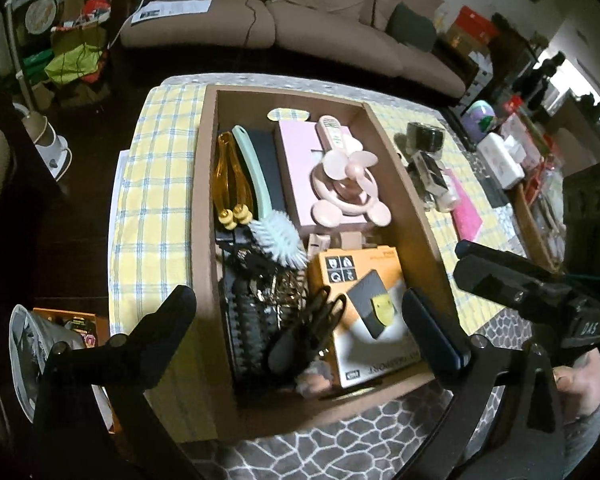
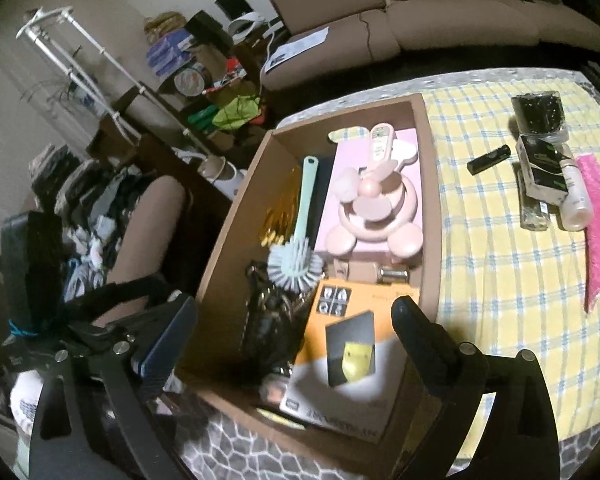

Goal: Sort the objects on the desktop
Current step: 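Lower the orange clip and green brush into the box, opening both grippers, then move both grippers back over the pink towel and black case, then grasp the black cosmetic case with the left gripper while the right gripper grasps the pink towel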

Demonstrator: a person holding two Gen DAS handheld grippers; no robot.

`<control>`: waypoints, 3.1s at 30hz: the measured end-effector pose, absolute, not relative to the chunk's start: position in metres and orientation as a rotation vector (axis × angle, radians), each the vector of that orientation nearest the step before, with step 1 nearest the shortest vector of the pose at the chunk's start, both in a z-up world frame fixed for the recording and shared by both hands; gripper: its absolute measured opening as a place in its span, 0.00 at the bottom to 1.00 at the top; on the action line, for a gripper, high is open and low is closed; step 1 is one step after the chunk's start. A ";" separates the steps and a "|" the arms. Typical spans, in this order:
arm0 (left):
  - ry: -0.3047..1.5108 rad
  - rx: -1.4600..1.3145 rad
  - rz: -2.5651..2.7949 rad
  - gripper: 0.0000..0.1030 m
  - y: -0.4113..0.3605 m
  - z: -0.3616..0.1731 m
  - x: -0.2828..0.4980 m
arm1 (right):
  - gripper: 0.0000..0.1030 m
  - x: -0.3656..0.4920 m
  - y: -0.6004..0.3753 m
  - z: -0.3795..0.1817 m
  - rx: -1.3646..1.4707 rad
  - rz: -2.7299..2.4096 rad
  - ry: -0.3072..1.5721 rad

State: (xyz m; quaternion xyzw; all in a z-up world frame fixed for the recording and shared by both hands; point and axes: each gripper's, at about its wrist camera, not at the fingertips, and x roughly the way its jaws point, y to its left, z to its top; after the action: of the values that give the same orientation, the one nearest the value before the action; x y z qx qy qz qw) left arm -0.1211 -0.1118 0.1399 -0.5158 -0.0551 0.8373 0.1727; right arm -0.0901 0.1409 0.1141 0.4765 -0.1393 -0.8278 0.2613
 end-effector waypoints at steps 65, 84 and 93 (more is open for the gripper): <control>0.477 -1.514 2.255 1.00 0.248 0.033 -0.294 | 0.98 -0.172 0.414 0.013 1.433 -2.640 -0.153; 0.362 -1.585 2.223 0.81 0.214 0.016 -0.301 | 0.58 -0.174 0.405 -0.010 1.489 -2.597 -0.079; 0.416 -1.562 2.188 0.46 0.232 0.015 -0.299 | 0.13 -0.168 0.407 0.001 1.448 -2.577 -0.155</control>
State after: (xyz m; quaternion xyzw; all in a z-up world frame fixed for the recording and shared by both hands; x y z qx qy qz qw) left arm -0.2994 0.2324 0.0154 -0.5616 0.1495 0.7865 0.2090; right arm -0.1680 0.4066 0.0010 0.4872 -0.0521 -0.8670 0.0910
